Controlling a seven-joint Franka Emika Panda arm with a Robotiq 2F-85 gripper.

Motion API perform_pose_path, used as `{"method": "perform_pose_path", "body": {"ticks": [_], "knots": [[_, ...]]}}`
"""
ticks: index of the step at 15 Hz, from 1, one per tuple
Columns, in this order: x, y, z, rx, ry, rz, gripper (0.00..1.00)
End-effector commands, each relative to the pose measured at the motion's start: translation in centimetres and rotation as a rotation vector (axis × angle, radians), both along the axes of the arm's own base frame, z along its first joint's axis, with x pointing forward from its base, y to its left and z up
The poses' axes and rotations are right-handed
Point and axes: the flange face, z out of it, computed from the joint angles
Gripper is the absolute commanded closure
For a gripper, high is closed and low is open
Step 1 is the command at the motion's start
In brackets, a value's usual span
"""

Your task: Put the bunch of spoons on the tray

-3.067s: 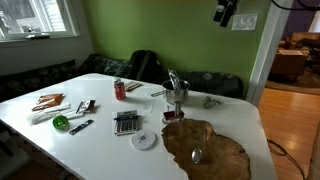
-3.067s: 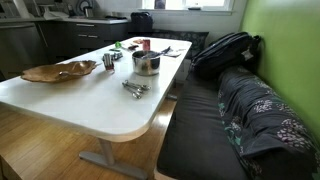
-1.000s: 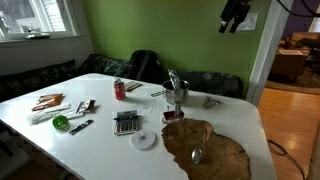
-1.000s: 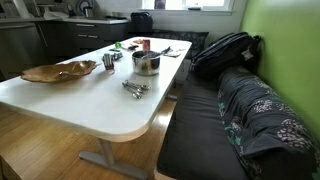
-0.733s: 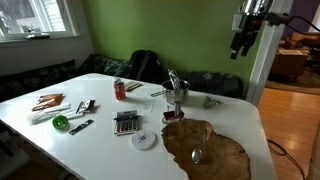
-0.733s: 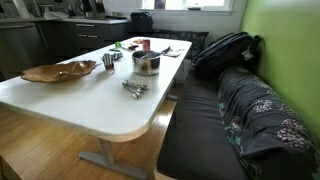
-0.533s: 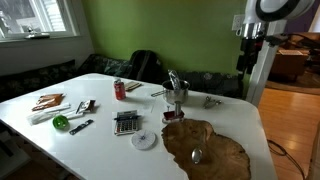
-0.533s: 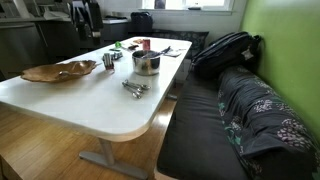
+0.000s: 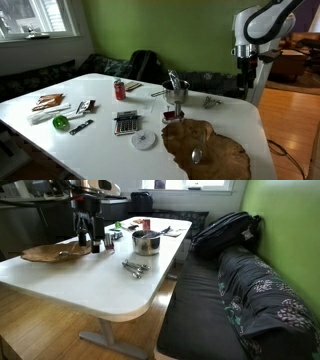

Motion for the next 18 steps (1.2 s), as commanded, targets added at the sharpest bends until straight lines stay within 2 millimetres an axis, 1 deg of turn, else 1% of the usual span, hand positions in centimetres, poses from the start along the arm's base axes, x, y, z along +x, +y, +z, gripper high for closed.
{"method": "perform_pose_path", "body": {"ticks": [1,4,6,7,8,9,10,11,13,14,15,16,17,18], "knots": [[1.1,-0.4,0.0,-0.040,-0.131,0.004,0.00],[3.9,-0.5,-0.9,-0.033,-0.316,0.093,0.00],[5.7,-0.2,-1.9,-0.030,-0.439,0.152,0.00],[6.2,0.1,-2.9,-0.017,-0.496,0.170,0.00],[6.5,1.3,-4.2,0.030,-0.540,0.149,0.00],[7.5,3.2,-5.0,0.068,-0.552,0.136,0.00],[8.7,4.6,-6.0,0.126,-0.544,0.119,0.00],[9.4,4.7,-7.0,0.189,-0.524,0.111,0.00],[9.5,4.2,-9.0,0.273,-0.520,0.106,0.00],[9.4,3.3,-9.9,0.289,-0.520,0.094,0.00],[9.1,2.1,-10.1,0.295,-0.521,0.073,0.00],[8.9,4.3,-8.8,0.251,-0.521,0.106,0.00],[8.9,3.3,-9.3,0.257,-0.520,0.097,0.00],[8.9,2.9,-9.5,0.254,-0.519,0.092,0.00]]}}
